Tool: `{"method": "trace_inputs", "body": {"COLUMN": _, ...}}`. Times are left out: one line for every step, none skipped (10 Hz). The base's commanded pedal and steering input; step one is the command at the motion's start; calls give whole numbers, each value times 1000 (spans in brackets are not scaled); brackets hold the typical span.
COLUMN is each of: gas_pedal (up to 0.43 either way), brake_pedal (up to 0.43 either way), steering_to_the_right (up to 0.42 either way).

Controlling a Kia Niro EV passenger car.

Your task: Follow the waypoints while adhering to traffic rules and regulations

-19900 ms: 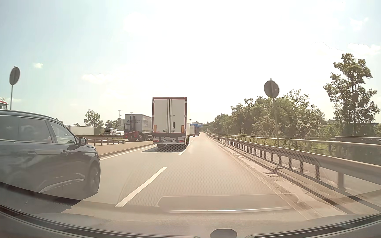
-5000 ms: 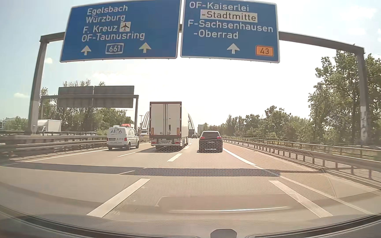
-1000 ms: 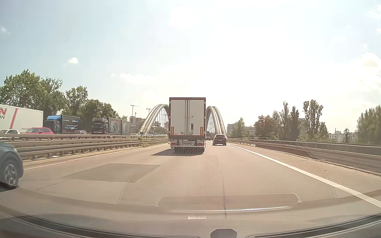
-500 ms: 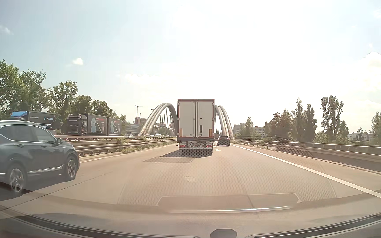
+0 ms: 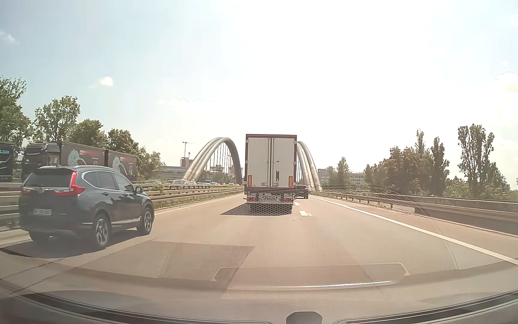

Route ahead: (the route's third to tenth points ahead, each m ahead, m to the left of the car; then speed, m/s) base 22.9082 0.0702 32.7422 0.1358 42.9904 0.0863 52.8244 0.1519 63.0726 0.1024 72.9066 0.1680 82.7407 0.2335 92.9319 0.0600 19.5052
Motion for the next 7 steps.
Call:
{"method": "trace_inputs", "body": {"gas_pedal": 280, "brake_pedal": 30, "steering_to_the_right": 6}}
{"method": "trace_inputs", "body": {"gas_pedal": 280, "brake_pedal": 30, "steering_to_the_right": 5}}
{"method": "trace_inputs", "body": {"gas_pedal": 280, "brake_pedal": 30, "steering_to_the_right": 5}}
{"method": "trace_inputs", "body": {"gas_pedal": 280, "brake_pedal": 30, "steering_to_the_right": 4}}
{"method": "trace_inputs", "body": {"gas_pedal": 280, "brake_pedal": 30, "steering_to_the_right": 2}}
{"method": "trace_inputs", "body": {"gas_pedal": 280, "brake_pedal": 30, "steering_to_the_right": 1}}
{"method": "trace_inputs", "body": {"gas_pedal": 280, "brake_pedal": 30, "steering_to_the_right": 3}}
